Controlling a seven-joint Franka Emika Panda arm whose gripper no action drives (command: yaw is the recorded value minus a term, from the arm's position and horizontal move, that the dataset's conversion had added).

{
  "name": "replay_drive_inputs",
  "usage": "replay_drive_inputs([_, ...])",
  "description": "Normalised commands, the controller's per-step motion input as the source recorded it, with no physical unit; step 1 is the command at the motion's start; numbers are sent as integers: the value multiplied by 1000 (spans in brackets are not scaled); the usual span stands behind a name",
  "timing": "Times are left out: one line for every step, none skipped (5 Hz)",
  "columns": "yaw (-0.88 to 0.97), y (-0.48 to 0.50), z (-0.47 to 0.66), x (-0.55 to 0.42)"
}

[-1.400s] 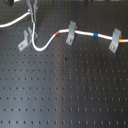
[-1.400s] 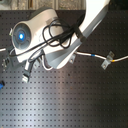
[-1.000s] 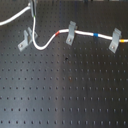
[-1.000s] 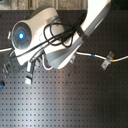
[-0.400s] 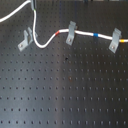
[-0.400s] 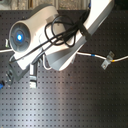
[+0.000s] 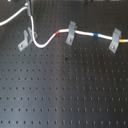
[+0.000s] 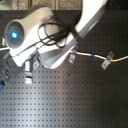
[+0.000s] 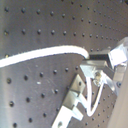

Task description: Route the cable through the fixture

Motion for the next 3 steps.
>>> replay_drive_inputs([334,418,-3,74])
replay_drive_inputs([263,325,64,340])
replay_drive_inputs([291,229,108,396])
